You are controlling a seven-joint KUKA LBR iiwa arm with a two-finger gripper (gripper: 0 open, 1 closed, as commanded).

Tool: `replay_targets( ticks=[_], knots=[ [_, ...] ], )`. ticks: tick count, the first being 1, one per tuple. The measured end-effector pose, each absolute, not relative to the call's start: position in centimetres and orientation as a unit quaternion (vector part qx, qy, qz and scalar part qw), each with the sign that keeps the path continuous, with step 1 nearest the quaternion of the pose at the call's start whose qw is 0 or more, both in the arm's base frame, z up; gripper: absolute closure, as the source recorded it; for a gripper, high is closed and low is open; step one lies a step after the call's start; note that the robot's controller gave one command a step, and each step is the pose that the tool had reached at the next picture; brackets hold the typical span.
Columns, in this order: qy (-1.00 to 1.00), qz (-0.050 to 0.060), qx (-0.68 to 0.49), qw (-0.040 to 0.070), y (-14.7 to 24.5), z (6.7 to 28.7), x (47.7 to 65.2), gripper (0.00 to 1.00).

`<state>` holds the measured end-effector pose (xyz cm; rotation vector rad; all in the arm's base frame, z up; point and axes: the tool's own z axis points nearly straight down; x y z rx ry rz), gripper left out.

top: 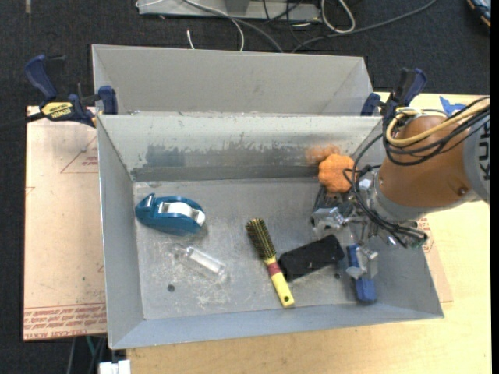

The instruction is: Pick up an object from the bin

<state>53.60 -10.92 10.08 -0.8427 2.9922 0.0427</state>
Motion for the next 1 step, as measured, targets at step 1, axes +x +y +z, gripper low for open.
replay_targets(
  ticks=[1],
  knots=[
    [0.943, 0.012, -0.332, 0.017, -3.99, 7.85, 55.83, 0.00]
  ],
)
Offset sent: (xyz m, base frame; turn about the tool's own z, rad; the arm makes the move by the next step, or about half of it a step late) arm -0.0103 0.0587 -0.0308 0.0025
